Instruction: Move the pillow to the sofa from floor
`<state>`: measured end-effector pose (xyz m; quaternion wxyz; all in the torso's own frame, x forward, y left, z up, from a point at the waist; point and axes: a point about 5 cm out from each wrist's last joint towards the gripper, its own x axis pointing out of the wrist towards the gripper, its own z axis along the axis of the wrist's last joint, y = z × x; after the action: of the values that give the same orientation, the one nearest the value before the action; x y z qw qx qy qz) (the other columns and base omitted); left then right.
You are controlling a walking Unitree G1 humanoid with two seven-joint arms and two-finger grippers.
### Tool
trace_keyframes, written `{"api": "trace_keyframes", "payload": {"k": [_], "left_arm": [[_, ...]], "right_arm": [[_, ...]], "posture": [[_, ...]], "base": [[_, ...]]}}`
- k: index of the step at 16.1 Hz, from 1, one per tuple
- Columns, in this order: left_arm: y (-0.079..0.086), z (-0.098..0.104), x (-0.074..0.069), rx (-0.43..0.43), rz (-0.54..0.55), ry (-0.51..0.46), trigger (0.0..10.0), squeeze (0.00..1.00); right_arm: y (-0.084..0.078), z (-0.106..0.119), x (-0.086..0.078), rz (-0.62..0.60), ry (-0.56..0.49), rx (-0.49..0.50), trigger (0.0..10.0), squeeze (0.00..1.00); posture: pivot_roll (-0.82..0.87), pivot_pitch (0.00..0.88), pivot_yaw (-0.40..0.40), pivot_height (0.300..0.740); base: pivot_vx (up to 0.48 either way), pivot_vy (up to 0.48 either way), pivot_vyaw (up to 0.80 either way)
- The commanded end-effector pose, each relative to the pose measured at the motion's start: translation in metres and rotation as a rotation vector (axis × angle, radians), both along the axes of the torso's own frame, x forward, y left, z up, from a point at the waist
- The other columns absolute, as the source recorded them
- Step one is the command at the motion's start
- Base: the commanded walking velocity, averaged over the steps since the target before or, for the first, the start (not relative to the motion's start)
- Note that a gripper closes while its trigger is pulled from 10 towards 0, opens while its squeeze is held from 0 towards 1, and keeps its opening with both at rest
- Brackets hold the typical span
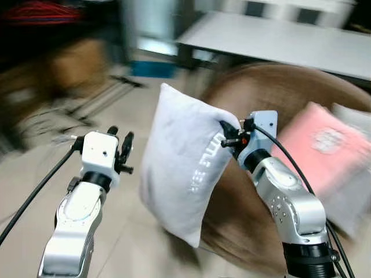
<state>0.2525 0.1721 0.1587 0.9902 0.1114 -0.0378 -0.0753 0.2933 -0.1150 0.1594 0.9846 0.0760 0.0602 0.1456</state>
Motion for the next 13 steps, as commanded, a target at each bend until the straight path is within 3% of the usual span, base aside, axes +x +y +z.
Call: {"api": "trace_keyframes", "payload": {"k": [1,10,13], "left_arm": [[0.000,0.003,-0.001,0.010,-0.014,-0.010,10.0,0.00],[0.004,0.005,0.000,0.048,-0.054,0.000,10.0,0.00],[0.004,0.007,-0.001,0.059,-0.070,0.005,10.0,0.00]], "right_arm": [[-0.002,0.012,0.001,-0.017,-0.066,0.017,10.0,0.00],[0.005,0.010,0.002,-0.015,-0.073,0.032,10.0,0.00],[0.012,0.011,0.003,0.024,-0.092,0.030,10.0,0.00]], "posture": [[-0.03,0.000,0.009,0.740],[-0.02,0.000,0.037,0.740],[-0.01,0.000,0.046,0.740]], "base": [[0.296,0.000,-0.80],[0.297,0.000,-0.80],[0.192,0.000,0.00]]}}
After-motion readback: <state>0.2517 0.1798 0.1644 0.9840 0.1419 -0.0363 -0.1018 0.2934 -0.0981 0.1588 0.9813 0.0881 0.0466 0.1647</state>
